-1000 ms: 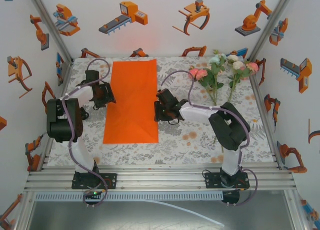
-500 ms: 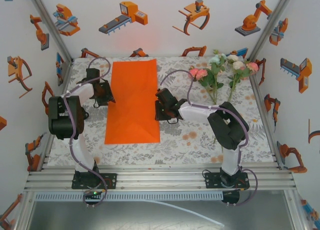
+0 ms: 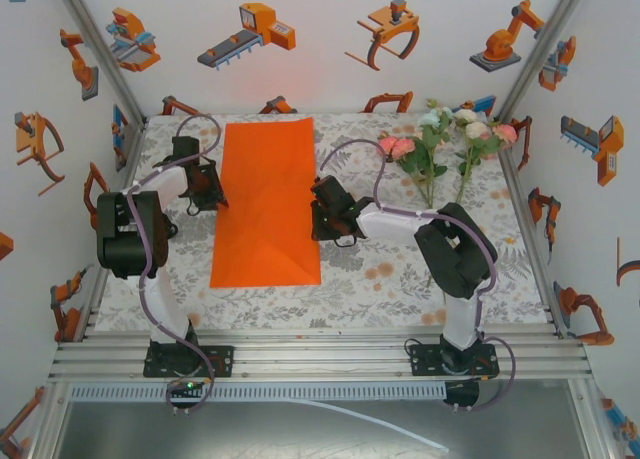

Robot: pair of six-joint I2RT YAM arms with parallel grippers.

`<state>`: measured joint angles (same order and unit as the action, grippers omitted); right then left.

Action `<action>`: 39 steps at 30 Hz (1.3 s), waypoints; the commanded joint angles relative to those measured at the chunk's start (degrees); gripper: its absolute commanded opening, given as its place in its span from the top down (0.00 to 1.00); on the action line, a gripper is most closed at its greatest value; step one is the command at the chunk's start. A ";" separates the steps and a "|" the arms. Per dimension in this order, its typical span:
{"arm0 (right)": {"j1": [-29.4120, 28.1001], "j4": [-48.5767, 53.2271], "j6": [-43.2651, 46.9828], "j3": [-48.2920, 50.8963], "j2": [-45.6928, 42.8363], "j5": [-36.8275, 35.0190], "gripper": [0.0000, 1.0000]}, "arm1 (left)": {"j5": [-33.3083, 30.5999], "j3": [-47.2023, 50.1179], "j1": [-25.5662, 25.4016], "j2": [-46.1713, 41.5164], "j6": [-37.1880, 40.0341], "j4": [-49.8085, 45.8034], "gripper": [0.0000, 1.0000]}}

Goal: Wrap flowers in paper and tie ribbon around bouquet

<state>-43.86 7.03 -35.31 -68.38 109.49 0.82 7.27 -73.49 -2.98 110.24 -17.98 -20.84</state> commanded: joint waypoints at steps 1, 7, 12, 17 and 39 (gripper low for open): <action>0.17 0.25 0.22 -1.86 0.79 -0.21 0.75 | -0.41 -1.34 -0.53 -1.43 1.82 -1.62 0.66; 0.17 0.50 0.26 -2.04 0.99 -0.20 0.75 | -1.45 -1.59 -0.85 -2.11 2.59 -2.01 0.66; 0.20 0.62 0.33 -2.13 1.07 -0.29 0.75 | -3.89 -2.18 -2.05 -3.42 3.80 -3.42 0.66; 0.15 0.71 0.24 -2.11 0.94 -0.20 0.75 | -5.76 -3.27 -2.99 -3.17 4.66 -4.92 0.66; 0.17 0.53 4.13 -0.21 -3.51 -1.66 0.68 | -13.40 -6.30 -9.58 -9.64 3.20 -10.55 0.94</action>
<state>-43.86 7.25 -34.24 -68.75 109.56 0.58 -4.97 -78.00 -11.38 103.74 -13.19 -27.55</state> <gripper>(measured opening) 0.298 0.103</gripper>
